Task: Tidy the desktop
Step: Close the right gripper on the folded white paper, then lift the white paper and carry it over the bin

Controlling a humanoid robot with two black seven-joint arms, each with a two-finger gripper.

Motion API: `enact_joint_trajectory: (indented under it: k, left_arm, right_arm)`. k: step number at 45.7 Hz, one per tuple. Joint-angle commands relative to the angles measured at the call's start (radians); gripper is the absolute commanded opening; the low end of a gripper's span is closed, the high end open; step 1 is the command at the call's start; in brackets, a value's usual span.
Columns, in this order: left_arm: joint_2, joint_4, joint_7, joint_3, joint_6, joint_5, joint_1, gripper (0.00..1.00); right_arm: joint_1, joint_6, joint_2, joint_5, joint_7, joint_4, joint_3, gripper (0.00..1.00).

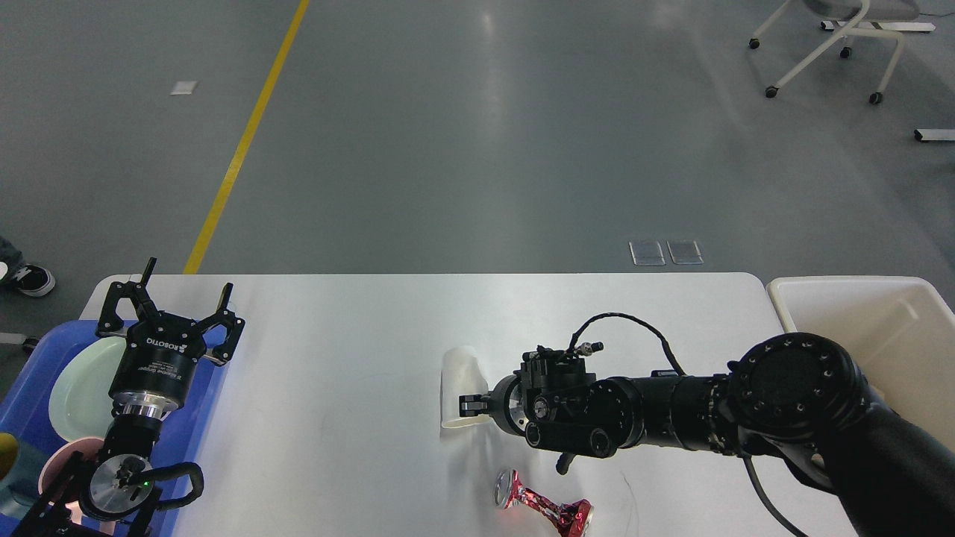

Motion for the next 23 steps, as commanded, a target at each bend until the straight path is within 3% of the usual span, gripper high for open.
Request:
enact_joint_trajectory:
  k: [1,7,12,23]
  left_arm:
    - [0.0,0.0,0.0,0.0,-0.001,0.0,0.0,0.96]
    - [0.0,0.0,0.0,0.0,-0.001,0.0,0.0,0.96]
    - [0.0,0.0,0.0,0.0,0.001,0.0,0.0,0.96]
    - [0.0,0.0,0.0,0.0,-0.001,0.0,0.0,0.96]
  right_arm:
    - [0.009,0.003,-0.002,0.008,0.001,0.001,0.0,0.0]
    - [0.037,0.01,-0.018,0.021,0.001,0.014,-0.002,0.0]
    - [0.099,0.084,-0.064,0.11,0.001,0.053,-0.009,0.0]
    - [0.343,0.185,-0.179,0.28,-0.005,0.246,-0.173,0.0]
